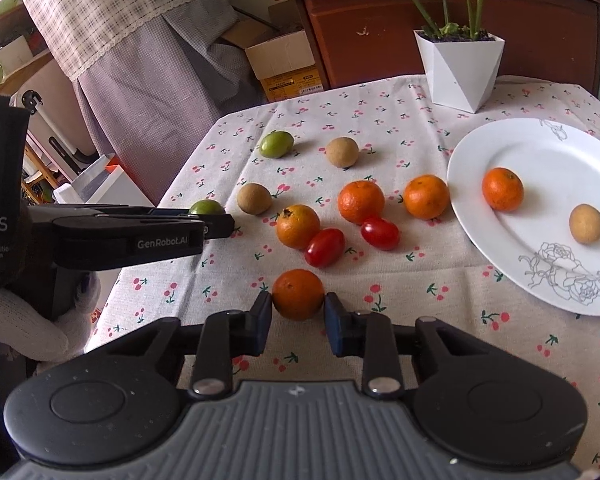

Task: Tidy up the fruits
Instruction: 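Grasp a green lime with the left tool while the right tool grasps an orange, then carry the lime and orange over the white plate with both tools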

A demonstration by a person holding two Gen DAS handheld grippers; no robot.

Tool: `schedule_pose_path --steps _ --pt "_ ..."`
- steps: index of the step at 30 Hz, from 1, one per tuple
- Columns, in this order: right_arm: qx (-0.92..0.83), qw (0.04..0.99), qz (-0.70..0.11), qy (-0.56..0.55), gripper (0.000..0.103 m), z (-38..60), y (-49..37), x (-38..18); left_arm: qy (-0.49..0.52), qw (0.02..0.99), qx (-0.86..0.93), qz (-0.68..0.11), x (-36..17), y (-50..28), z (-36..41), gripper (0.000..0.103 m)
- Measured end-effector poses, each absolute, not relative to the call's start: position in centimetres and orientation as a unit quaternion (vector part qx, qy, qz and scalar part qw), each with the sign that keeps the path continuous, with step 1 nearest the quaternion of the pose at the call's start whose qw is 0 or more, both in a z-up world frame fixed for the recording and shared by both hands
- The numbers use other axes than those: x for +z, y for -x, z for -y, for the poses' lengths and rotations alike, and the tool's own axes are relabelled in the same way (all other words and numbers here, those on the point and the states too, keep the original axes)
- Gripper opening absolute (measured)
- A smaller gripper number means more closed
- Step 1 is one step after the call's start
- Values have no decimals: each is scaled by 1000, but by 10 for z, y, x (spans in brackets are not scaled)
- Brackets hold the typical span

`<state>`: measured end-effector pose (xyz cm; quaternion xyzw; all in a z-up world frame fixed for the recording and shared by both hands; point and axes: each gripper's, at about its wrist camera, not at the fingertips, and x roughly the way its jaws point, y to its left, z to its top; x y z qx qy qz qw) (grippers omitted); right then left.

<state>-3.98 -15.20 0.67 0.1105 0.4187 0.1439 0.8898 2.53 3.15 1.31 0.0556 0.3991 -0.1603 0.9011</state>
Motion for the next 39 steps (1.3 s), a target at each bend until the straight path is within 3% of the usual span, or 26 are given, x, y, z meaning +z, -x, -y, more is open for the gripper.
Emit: schedule_pose_path --steps 20,39 --pt "57 917 -354 -177 28 242 55 49 -27 902 -262 -342 50 -7 50 29" --pt "-86 899 -354 -244 28 318 63 34 -43 868 -339 -361 22 2 138 28"
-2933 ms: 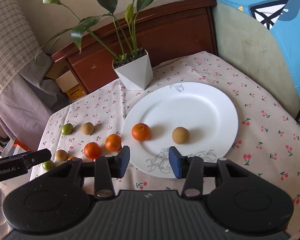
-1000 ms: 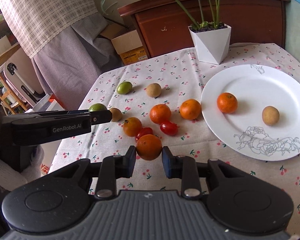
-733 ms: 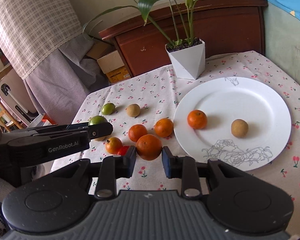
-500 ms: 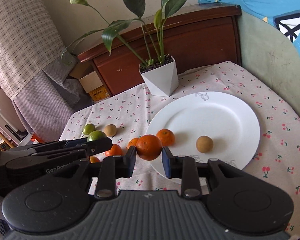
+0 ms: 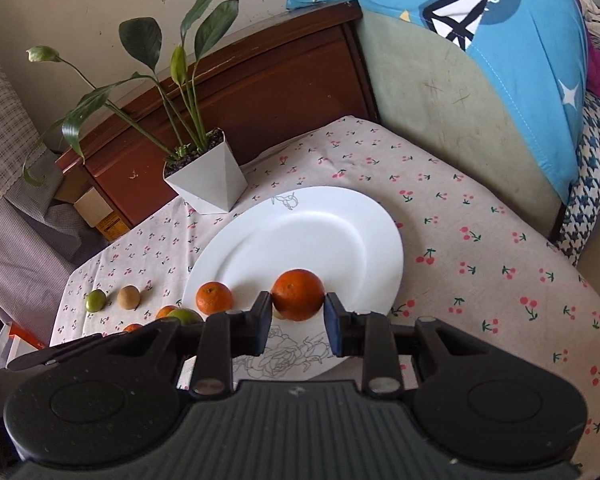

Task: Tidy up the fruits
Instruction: 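Carry the lime and orange over the white plate with both tools, then open both tools to drop the lime and orange onto the plate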

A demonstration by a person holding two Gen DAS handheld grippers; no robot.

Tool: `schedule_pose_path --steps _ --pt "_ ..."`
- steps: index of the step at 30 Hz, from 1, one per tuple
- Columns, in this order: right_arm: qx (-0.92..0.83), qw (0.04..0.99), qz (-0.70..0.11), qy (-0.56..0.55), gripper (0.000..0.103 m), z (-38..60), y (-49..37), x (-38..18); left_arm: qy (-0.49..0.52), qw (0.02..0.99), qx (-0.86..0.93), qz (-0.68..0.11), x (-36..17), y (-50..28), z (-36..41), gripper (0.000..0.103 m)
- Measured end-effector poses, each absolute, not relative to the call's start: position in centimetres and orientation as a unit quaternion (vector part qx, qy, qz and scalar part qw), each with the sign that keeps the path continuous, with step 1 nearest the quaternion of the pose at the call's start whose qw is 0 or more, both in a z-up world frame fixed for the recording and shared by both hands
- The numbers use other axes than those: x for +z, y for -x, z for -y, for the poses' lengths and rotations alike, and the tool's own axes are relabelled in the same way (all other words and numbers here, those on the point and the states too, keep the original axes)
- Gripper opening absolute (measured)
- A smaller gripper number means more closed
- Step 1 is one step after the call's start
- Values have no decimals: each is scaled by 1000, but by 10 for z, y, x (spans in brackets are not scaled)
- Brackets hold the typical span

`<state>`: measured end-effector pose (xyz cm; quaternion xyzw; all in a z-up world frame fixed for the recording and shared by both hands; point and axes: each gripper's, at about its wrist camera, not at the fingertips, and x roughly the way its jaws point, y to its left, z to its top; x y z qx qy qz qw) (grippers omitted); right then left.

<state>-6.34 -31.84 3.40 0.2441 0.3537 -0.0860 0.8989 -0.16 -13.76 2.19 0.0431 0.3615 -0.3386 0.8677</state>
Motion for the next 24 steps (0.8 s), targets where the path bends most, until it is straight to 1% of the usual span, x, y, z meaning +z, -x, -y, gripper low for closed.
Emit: schedule_pose_path --steps 5,9,11,12,16,21,24 --pt "-98 892 -360 -256 28 324 60 28 -39 862 -345 -370 13 -1 149 29" --pt "-101 889 -361 -265 31 326 59 26 -39 861 -344 -371 10 -1 153 29" --pt "-100 890 -358 -264 31 326 59 27 -39 862 -344 -371 12 0 154 31" --pt "-100 891 -357 -264 31 325 59 27 -36 862 -344 -371 13 0 154 32" --pt "-98 891 -350 -272 33 326 59 30 -45 872 -332 -358 23 3 153 52" --pt "-94 893 -347 -271 37 324 60 34 -33 873 -323 -365 33 3 146 55" --pt "-89 895 -347 -268 38 321 59 35 -34 875 -309 -372 37 2 139 56"
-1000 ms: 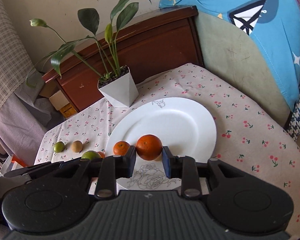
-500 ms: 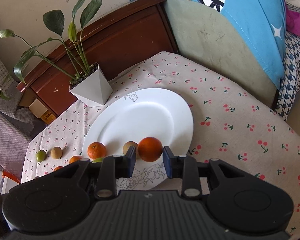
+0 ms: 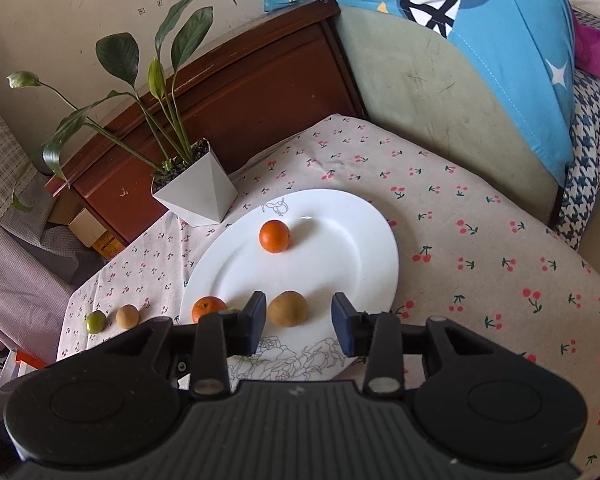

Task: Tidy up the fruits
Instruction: 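Open both tools to drop the lime and orange onto the plate, then move both tools back over the remaining fruit on the cloth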

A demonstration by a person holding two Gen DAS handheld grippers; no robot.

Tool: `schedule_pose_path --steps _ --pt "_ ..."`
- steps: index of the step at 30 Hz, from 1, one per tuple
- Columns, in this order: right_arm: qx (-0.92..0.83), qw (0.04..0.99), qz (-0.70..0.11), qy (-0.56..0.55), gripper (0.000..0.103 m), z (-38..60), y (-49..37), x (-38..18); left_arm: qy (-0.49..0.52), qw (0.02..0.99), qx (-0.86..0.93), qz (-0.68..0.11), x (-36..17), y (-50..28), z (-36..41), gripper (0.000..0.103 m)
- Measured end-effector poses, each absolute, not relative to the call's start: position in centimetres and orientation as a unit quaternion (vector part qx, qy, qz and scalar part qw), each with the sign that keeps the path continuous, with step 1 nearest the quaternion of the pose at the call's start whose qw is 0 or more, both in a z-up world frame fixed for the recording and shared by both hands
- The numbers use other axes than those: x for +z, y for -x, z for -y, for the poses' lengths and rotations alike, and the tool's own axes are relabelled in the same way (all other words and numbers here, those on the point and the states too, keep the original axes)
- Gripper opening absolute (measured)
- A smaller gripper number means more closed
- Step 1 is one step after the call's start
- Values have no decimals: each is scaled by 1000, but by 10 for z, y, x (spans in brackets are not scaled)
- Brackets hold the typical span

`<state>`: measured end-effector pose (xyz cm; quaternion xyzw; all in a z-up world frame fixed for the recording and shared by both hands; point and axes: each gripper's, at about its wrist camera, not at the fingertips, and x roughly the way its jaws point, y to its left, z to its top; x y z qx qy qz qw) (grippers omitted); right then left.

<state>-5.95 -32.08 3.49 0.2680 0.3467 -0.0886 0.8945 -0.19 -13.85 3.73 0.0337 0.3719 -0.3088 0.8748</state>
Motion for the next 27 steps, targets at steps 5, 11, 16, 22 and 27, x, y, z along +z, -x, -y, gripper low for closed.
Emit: schedule_pose_path --steps 5,11,16,22,27 --pt "-73 897 -349 -260 38 312 59 36 -15 874 -292 -389 41 -1 120 56" --pt "-53 902 -348 -250 38 302 59 40 -8 880 -271 -389 47 0 96 62" --pt "-34 903 -349 -247 39 294 58 41 1 892 -237 -386 52 -5 71 68" --pt "-6 908 -352 -227 39 277 57 42 16 900 -202 -386 57 -13 38 70" --pt "26 909 -354 -218 39 260 55 42 45 907 -159 -387 55 -23 9 70"
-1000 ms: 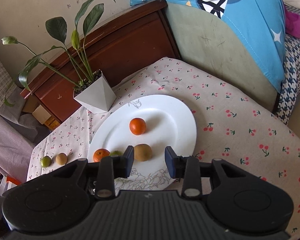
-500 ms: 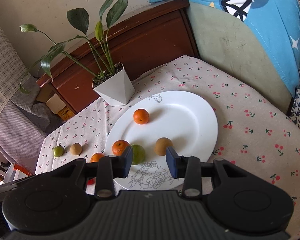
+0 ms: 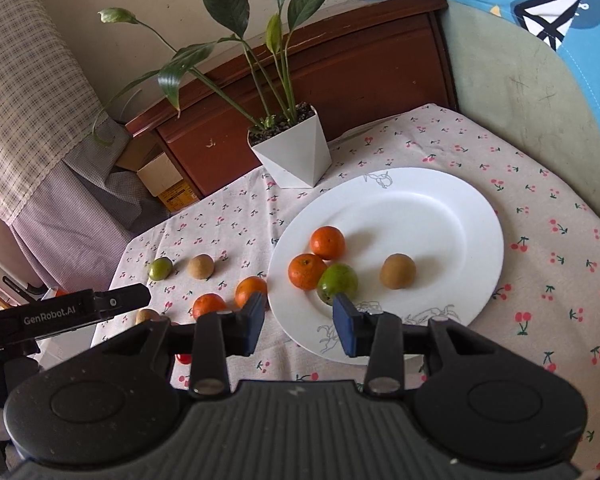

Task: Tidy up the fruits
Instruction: 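Move both tools back over the remaining fruit on the cloth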

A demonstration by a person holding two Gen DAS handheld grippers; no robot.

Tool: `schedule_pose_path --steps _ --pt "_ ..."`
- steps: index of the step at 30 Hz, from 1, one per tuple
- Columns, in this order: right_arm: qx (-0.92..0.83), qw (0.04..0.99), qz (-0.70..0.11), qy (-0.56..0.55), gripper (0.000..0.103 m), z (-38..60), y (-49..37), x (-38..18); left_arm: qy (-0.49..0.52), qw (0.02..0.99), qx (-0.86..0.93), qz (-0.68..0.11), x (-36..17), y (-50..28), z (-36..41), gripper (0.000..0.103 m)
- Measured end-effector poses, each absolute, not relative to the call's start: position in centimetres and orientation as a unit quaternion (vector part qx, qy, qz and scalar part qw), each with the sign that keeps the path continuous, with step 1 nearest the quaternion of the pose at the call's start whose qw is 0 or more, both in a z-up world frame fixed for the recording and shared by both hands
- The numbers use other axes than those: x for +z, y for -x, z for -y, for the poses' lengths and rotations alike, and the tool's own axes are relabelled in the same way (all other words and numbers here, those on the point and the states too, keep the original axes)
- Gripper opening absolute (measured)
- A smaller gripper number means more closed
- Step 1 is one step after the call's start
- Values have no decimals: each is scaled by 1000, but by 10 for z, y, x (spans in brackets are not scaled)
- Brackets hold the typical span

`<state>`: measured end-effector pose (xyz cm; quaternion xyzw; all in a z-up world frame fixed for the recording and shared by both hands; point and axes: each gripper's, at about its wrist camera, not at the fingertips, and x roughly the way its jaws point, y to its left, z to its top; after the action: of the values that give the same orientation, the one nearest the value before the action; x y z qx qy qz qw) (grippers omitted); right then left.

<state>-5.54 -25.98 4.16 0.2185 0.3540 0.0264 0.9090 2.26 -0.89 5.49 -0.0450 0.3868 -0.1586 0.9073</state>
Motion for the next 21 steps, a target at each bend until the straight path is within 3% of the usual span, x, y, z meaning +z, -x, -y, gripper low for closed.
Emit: schedule_pose_path --steps 21 --pt "146 896 -387 -163 39 174 27 14 20 912 -112 -394 24 -41 -32 66"
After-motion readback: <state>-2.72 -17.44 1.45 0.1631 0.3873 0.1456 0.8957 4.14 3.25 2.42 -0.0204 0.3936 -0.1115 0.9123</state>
